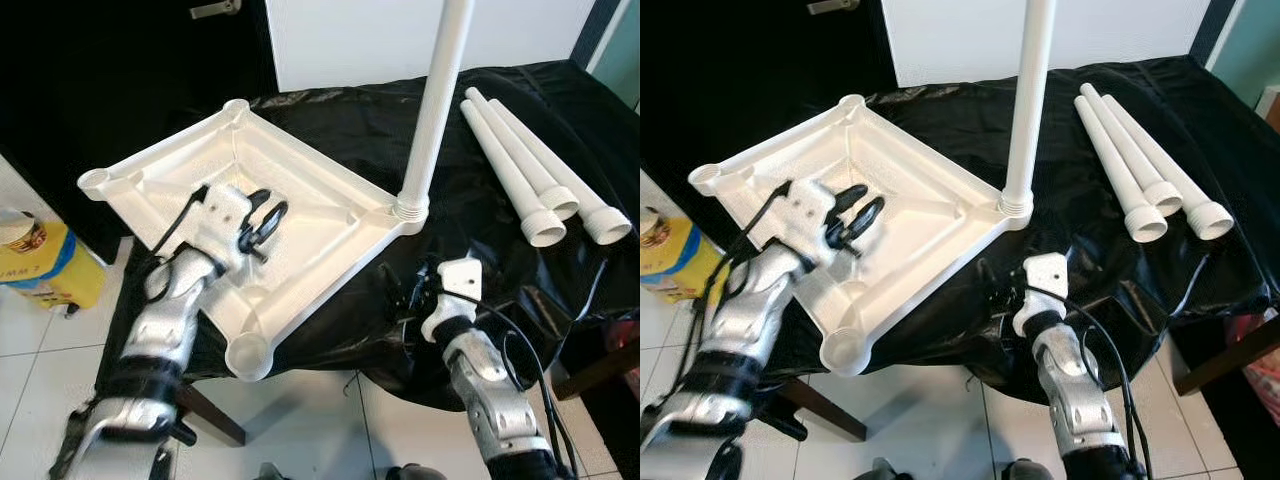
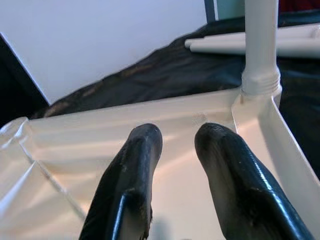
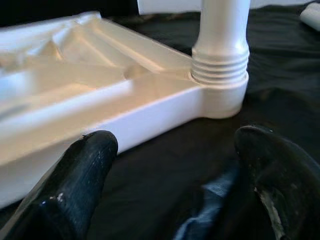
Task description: Building children table
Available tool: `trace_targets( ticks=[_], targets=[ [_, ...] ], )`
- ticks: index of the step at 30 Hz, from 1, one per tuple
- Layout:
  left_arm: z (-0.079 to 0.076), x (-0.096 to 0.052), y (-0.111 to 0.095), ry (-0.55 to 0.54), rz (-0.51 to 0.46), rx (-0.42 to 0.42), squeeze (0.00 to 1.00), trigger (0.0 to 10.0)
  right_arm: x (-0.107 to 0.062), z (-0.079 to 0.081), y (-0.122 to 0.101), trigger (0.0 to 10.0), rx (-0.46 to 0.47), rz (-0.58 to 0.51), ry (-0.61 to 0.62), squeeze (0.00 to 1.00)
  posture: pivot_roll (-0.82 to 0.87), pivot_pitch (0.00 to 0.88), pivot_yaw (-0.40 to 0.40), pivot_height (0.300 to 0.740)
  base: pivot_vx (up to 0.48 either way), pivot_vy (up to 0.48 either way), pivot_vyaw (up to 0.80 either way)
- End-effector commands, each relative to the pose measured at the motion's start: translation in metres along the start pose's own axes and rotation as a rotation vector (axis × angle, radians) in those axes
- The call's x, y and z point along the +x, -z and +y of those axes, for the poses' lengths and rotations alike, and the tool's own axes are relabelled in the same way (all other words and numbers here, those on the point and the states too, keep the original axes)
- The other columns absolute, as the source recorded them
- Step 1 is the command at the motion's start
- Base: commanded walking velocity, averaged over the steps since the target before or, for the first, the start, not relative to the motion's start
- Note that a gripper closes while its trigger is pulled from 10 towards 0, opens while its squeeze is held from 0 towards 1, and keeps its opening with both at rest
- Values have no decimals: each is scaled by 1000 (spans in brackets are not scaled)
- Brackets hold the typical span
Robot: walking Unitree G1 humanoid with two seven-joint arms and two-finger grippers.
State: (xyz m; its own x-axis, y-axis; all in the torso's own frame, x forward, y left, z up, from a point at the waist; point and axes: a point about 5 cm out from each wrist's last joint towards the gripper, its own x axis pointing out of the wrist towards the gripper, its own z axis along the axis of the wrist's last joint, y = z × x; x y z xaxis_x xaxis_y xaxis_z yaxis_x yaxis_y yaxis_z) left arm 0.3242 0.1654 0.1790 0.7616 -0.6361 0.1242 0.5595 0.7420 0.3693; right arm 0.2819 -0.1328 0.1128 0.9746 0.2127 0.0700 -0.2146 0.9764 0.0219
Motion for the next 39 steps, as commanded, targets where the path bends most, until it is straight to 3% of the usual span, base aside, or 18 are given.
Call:
trace_targets(
  ticks=[1, 3, 5, 6, 8, 9, 10, 11, 12, 14, 24, 31, 37, 39],
  targets=[
    [0, -2, -2, 22, 1, 6, 0, 10000, -1, 0, 7, 10000, 1, 38, 12, 0, -52, 73, 29, 740, 0, 0, 0],
    [2, -15, 2, 53, 45, 64, 0, 10000, 4, -2, 5, 10000, -9, 33, 35, 0, -43, 83, 21, 740, 0, 0, 0],
    [2, -15, 2, 53, 45, 64, 0, 10000, 4, -2, 5, 10000, -9, 33, 35, 0, -43, 83, 21, 740, 0, 0, 0],
    [3, -24, 4, 68, 77, 97, 0, 10000, 6, -2, 3, 10000, -14, 28, 39, 0, -39, 86, 17, 740, 0, 0, 0],
    [3, -24, 4, 68, 77, 97, 0, 10000, 6, -2, 3, 10000, -14, 28, 39, 0, -39, 86, 17, 740, 0, 0, 0],
    [6, -33, 7, 82, 111, 122, 0, 10000, 8, -2, 2, 10000, -21, 22, 39, 0, -34, 89, 12, 740, 0, 0, 0],
    [6, -33, 7, 82, 111, 122, 0, 10000, 8, -2, 2, 10000, -21, 22, 39, 0, -34, 89, 12, 740, 0, 0, 0],
    [9, -45, 11, 99, 154, 149, 0, 10000, 9, -2, 2, 10000, -26, 22, 37, 0, -26, 94, 9, 740, 0, 0, 0],
    [9, -45, 11, 99, 154, 149, 0, 10000, 9, -2, 2, 10000, -26, 22, 37, 0, -26, 94, 9, 740, 0, 0, 0],
    [13, -67, 17, 147, 239, 195, 0, 10000, 12, -2, 3, 10000, -31, 30, 36, 0, -14, 100, 3, 740, 0, 0, 0],
    [19, -96, 26, 219, 395, 265, 0, 10000, 18, 0, 1, 10000, -30, 31, 41, 0, -3, 104, 3, 740, 0, 0, 0],
    [13, -97, 29, 274, 439, 315, 0, 10000, 23, 3, 1, 10000, -22, 34, 46, 0, 0, 108, 4, 740, 0, 0, 0],
    [-10, -88, 33, 387, 444, 352, 0, 10000, 31, 9, 1, 10000, -19, 50, 40, 0, -3, 107, 8, 740, 0, 0, 0],
    [-25, -83, 34, 454, 439, 374, 0, 10000, 34, 12, 1, 10000, -25, 56, 29, 0, -4, 106, 9, 740, 0, 0, 0]
  ],
)
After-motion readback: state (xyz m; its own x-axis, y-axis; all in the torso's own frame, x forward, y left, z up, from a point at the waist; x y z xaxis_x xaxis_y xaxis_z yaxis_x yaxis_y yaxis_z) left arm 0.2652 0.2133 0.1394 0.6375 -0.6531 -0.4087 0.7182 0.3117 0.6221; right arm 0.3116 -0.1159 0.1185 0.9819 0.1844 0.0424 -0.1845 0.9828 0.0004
